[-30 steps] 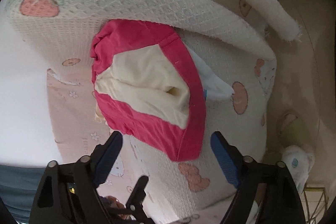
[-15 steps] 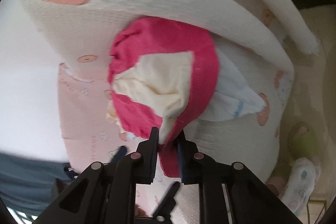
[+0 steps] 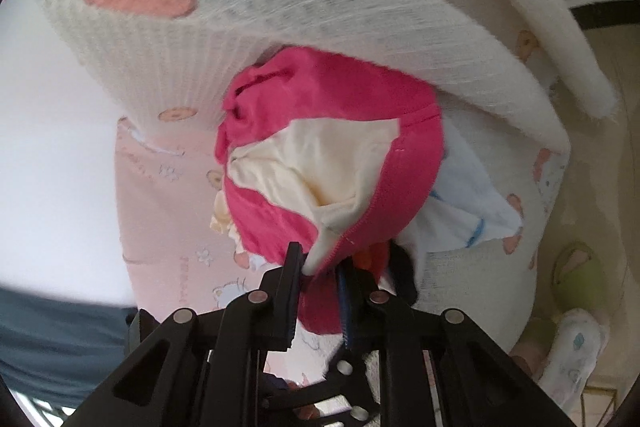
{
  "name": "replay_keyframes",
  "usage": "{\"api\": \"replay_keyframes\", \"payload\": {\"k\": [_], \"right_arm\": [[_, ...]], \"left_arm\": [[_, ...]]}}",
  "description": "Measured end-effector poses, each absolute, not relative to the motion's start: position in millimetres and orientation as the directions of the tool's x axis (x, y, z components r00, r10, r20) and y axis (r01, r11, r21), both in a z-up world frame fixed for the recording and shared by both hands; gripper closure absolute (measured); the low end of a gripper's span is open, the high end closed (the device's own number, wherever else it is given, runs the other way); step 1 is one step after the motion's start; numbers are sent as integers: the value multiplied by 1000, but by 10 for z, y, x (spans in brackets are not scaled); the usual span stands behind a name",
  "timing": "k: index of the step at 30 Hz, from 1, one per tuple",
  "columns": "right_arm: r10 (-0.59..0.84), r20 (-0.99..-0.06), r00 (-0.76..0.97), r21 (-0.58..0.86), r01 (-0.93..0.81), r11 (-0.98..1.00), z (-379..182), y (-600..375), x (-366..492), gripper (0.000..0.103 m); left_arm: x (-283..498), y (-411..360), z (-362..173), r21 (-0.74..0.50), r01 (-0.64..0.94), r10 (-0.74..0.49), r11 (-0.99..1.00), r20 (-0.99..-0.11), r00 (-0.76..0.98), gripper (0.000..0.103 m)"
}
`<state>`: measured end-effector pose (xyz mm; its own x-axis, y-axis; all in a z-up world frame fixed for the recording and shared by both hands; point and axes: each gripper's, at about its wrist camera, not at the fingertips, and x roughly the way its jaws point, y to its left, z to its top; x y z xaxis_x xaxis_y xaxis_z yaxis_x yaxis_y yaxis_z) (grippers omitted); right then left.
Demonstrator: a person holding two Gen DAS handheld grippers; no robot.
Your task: Fold clothes
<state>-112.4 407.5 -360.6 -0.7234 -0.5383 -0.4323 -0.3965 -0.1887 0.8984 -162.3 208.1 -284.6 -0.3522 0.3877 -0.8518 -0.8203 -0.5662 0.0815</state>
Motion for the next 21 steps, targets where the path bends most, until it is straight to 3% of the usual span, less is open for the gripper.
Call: {"api": "replay_keyframes", "payload": {"k": [3, 4, 10, 14, 16, 18, 19, 21], "right_arm": [[-504, -462, -730, 883, -435, -178, -3634, 4121, -1093, 41], [-490, -474, -731, 876, -451, -174, -3645, 4138, -1091, 37], [-480, -456, -749, 885, -441, -152, -3692, 4217, -1203, 38], [-486, -497, -718, 863, -469, -189, -3770, 4183, -1339, 51], [-476, -525, -705, 847, -486, -215, -3808, 4164, -1356, 70], [-464, -536, -706, 842, -484, -236, -3803, 4148, -1353, 82], [-455, -534, -712, 844, -477, -244, -3777, 4140, -1347, 88], [-444, -538, -716, 843, -465, -270, -3715, 4124, -1351, 90]], "left_arm": [[-1626, 2025, -2868, 37, -802, 390, -595, -860, -330, 70], [-1616, 2010, -2878, 25, -802, 392, -597, -863, -319, 74], [-1509, 1957, -3019, 4, -786, 366, -618, -883, -293, 75], [-1504, 1831, -3106, -66, -757, 418, -650, -863, -284, 75], [-1447, 1785, -3130, -82, -755, 442, -650, -849, -288, 73], [-1328, 1760, -3160, -79, -764, 460, -640, -836, -299, 66], [-1261, 1765, -3173, -67, -770, 460, -634, -833, -306, 57], [-1130, 1800, -3192, -30, -781, 444, -624, -835, -324, 55]]}}
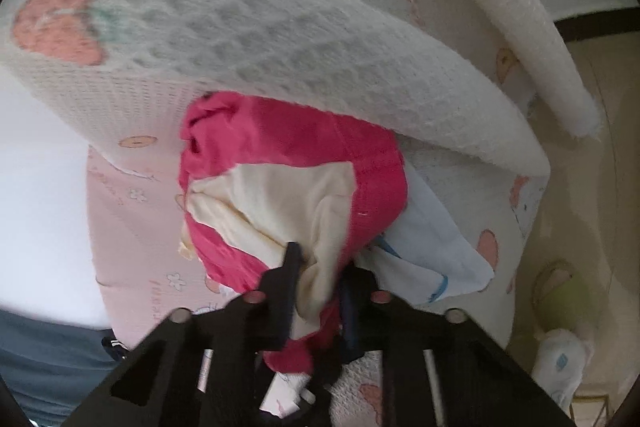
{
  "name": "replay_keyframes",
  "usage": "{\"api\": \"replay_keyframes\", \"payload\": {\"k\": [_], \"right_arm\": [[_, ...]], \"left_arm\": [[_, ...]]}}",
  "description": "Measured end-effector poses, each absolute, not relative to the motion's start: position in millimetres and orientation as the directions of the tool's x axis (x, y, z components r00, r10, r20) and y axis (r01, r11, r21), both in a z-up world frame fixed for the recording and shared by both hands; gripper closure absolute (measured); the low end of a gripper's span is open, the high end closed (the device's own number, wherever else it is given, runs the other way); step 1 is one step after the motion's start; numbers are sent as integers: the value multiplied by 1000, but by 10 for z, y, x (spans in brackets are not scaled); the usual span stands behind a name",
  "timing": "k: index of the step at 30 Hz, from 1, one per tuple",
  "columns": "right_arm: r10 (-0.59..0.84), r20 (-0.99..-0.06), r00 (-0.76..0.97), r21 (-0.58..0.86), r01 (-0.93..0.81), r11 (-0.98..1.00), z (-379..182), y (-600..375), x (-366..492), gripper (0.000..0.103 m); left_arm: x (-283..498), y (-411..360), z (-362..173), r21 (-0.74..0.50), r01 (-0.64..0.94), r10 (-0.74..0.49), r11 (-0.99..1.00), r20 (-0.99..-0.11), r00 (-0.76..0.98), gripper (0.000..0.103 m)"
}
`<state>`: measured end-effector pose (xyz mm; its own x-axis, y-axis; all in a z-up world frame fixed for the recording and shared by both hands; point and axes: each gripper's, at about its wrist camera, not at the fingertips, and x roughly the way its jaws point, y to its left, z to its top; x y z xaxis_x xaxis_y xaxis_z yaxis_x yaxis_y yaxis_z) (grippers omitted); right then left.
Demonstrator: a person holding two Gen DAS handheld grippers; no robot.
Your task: Fold clothes
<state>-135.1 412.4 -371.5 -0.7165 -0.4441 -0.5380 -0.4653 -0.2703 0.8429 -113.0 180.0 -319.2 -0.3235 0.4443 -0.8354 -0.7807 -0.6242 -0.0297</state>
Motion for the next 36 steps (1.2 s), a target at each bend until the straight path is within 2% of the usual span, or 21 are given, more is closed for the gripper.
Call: {"api": "replay_keyframes", "payload": {"k": [4, 6, 9, 12, 16, 19, 21, 22, 23, 25, 28, 29, 31, 34, 36], "right_arm": [[-441, -556, -705, 831, -455, -320, -3584, 4090, -1403, 91], [-444, -549, -708, 835, -438, -335, -3498, 4065, -1423, 91], [-453, -538, -711, 839, -398, -372, -3334, 4010, -1420, 91], [-475, -525, -706, 842, -349, -412, -3126, 3916, -1444, 91], [-503, -498, -706, 852, -292, -434, -2902, 3754, -1535, 91], [-527, -470, -708, 866, -254, -431, -2774, 3658, -1559, 91], [-526, -473, -707, 863, -249, -440, -2719, 3598, -1575, 91], [-521, -483, -704, 856, -254, -450, -2699, 3572, -1587, 91], [-510, -494, -704, 849, -263, -459, -2699, 3538, -1610, 91], [-503, -503, -703, 846, -280, -454, -2732, 3550, -1560, 87], [-491, -524, -696, 839, -323, -438, -2814, 3648, -1479, 87], [-487, -532, -693, 836, -338, -432, -2842, 3683, -1453, 80], [-474, -544, -693, 833, -375, -407, -2907, 3755, -1394, 40], [-437, -521, -733, 853, -424, -306, -3066, 3919, -1274, 38], [-418, -543, -728, 840, -469, -274, -3176, 4024, -1235, 38]], "left_arm": [[-995, 1789, -3164, -2, -760, 408, -650, -845, -346, 55], [-1282, 1791, -3099, -58, -734, 426, -676, -844, -326, 55], [-1263, 1622, -2939, -152, -696, 482, -702, -821, -307, 54], [-1142, 1480, -2747, -192, -685, 522, -703, -794, -313, 53], [-872, 1390, -2580, -163, -711, 552, -684, -753, -358, 53], [-1324, 1683, -2498, -157, -727, 566, -669, -742, -360, 53], [-1327, 1896, -2460, -143, -730, 565, -668, -737, -372, 54], [-1309, 1912, -2476, -139, -731, 565, -668, -735, -376, 59], [-1307, 1930, -2498, -139, -731, 562, -668, -737, -374, 73], [-1468, 1903, -2535, -143, -730, 558, -668, -746, -364, 86], [-1730, 1851, -2579, -147, -727, 550, -671, -757, -354, 90], [-1759, 1869, -2575, -135, -725, 541, -675, -759, -362, 90], [-1811, 1929, -2593, -100, -721, 515, -685, -768, -382, 90], [-1834, 1914, -2648, -83, -711, 489, -699, -781, -389, 91], [-1842, 1860, -2678, -85, -704, 483, -705, -785, -389, 91]]}}
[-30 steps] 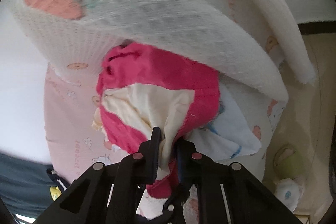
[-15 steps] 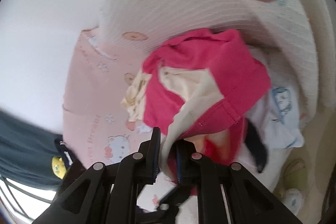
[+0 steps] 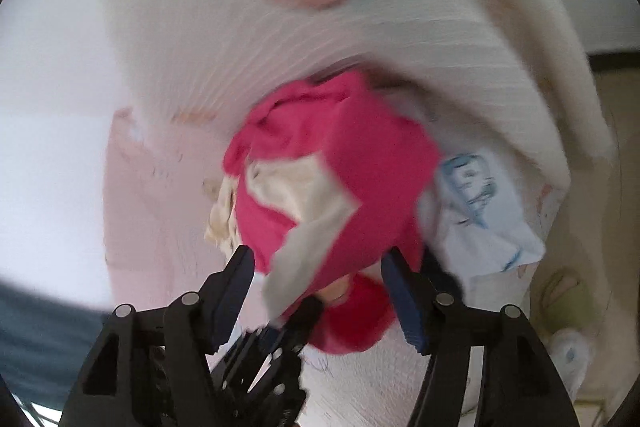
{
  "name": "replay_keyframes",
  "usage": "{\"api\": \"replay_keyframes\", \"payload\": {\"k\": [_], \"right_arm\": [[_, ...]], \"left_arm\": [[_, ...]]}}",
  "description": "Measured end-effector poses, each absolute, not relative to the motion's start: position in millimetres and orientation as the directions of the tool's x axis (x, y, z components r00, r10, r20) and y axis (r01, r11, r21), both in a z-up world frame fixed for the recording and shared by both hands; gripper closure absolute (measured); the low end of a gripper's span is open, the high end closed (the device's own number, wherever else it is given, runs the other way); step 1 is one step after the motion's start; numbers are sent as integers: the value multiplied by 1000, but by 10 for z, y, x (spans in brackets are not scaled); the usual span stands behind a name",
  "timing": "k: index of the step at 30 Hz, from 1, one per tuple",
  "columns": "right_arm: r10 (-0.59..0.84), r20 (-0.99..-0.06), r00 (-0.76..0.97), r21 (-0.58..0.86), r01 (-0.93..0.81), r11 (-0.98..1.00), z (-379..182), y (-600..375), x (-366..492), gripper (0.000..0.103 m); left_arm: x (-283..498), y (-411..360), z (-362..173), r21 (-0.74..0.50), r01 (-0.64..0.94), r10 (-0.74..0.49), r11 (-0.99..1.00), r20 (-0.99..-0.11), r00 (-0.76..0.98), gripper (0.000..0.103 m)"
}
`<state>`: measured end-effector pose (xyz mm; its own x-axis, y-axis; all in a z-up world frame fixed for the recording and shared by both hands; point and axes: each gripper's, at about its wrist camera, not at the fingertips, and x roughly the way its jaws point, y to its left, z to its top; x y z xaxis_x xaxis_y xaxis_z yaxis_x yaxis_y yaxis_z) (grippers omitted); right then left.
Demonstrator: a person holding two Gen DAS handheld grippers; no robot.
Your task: Fold clothes
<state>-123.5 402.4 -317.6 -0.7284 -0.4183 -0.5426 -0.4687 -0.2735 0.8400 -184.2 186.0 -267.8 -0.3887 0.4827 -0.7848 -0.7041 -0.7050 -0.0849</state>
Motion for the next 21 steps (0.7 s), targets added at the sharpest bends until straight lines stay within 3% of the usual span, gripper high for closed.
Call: {"api": "replay_keyframes", "payload": {"k": [6, 10, 11, 13, 15, 21], "right_arm": [[-381, -543, -748, 839, -505, -203, -3350, 4208, -1275, 38], [-378, -559, -738, 829, -496, -258, -3331, 4204, -1427, 40], [-381, -567, -730, 824, -502, -264, -3332, 4191, -1453, 44], [-373, -591, -715, 806, -518, -286, -3316, 4163, -1473, 70], [-344, -611, -713, 790, -516, -332, -3246, 4122, -1445, 82], [-352, -570, -742, 814, -451, -367, -3072, 4037, -1314, 86]], "left_arm": [[-1868, 1819, -2648, -79, -697, 463, -713, -799, -384, 91], [-2029, 1730, -2572, -73, -704, 465, -707, -798, -384, 91], [-2027, 1731, -2557, -74, -706, 467, -705, -797, -383, 91], [-2019, 1726, -2521, -79, -709, 475, -700, -793, -381, 91], [-1998, 1686, -2455, -108, -712, 500, -694, -783, -369, 91], [-2063, 1460, -2216, -339, -659, 621, -671, -743, -249, 88]]}}
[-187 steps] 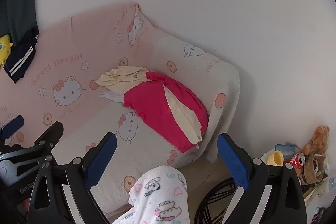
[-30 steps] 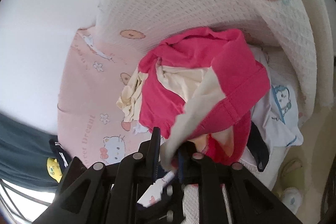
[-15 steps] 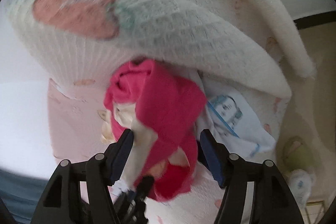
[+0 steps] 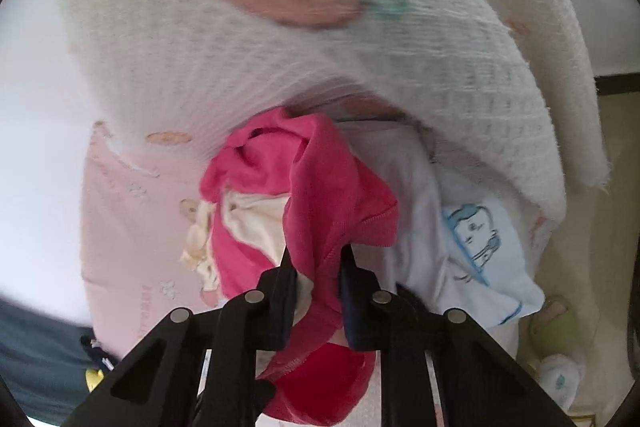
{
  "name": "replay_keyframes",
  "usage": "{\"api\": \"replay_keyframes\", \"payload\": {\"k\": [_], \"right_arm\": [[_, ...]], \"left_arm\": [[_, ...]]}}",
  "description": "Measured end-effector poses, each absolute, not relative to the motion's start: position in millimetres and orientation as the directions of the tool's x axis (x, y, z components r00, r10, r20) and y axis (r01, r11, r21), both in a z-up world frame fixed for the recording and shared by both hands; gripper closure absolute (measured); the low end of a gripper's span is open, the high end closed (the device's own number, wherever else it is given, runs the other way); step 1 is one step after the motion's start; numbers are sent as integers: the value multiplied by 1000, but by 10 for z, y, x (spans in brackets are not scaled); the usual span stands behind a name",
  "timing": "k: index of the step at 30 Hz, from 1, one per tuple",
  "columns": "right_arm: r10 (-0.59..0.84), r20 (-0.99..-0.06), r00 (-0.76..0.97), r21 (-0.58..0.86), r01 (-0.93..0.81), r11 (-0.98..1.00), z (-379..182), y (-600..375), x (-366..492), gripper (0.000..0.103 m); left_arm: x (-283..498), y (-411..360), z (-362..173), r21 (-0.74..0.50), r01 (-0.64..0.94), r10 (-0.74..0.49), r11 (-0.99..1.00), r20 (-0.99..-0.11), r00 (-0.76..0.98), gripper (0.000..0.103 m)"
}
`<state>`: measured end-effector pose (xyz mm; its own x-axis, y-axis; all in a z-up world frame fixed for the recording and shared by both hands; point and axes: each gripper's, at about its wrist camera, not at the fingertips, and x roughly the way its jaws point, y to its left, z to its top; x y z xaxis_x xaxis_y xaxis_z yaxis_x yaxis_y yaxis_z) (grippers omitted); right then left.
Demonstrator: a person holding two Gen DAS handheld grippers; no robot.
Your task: Fold clothes
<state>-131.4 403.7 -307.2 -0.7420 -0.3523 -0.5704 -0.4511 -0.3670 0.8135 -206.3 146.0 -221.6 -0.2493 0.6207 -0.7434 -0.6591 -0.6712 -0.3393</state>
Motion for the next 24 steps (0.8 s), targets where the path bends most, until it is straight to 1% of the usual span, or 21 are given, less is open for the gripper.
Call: {"api": "replay_keyframes", "payload": {"k": [1, 2, 3, 4, 5, 7, 9, 14, 15, 19, 21, 22, 24], "right_arm": [[-357, -566, -743, 815, -439, -379, -3036, 4018, -1306, 86], [-363, -562, -743, 816, -427, -390, -2999, 4000, -1298, 86], [-368, -559, -744, 816, -415, -402, -2963, 3981, -1290, 86], [-374, -552, -745, 819, -400, -412, -2918, 3956, -1278, 86], [-381, -546, -746, 820, -383, -425, -2868, 3917, -1267, 86], [-394, -541, -743, 818, -357, -451, -2776, 3855, -1253, 86], [-411, -532, -740, 820, -328, -469, -2665, 3702, -1226, 86], [-473, -474, -742, 850, -246, -465, -2457, 3517, -1186, 86], [-475, -476, -740, 847, -241, -474, -2428, 3488, -1187, 86], [-450, -539, -712, 797, -257, -547, -2346, 3409, -1226, 86], [-450, -545, -708, 794, -263, -548, -2371, 3411, -1271, 86], [-451, -545, -706, 796, -267, -543, -2395, 3420, -1285, 86], [-451, -546, -707, 800, -278, -532, -2440, 3443, -1325, 86]], "left_arm": [[-2083, 1438, -2192, -349, -645, 615, -680, -750, -243, 81], [-2093, 1419, -2157, -346, -637, 607, -689, -756, -246, 67], [-2086, 1398, -2102, -329, -639, 601, -695, -754, -266, 57], [-2069, 1373, -2040, -315, -647, 605, -694, -743, -288, 36], [-2048, 1348, -1980, -307, -655, 614, -690, -728, -305, 29], [-2020, 1305, -1883, -296, -667, 627, -684, -705, -331, 28], [-2030, 1285, -1851, -306, -661, 631, -685, -703, -328, 28], [-2109, 1343, -1975, -233, -670, 580, -705, -733, -355, 28], [-2131, 1366, -2011, -228, -677, 579, -700, -736, -350, 28], [-2242, 1439, -2113, -247, -694, 596, -677, -737, -319, 28], [-2317, 1487, -2159, -253, -697, 603, -671, -732, -316, 28], [-2348, 1506, -2173, -260, -699, 611, -666, -728, -311, 28], [-2412, 1544, -2202, -281, -699, 626, -657, -720, -299, 37]]}}
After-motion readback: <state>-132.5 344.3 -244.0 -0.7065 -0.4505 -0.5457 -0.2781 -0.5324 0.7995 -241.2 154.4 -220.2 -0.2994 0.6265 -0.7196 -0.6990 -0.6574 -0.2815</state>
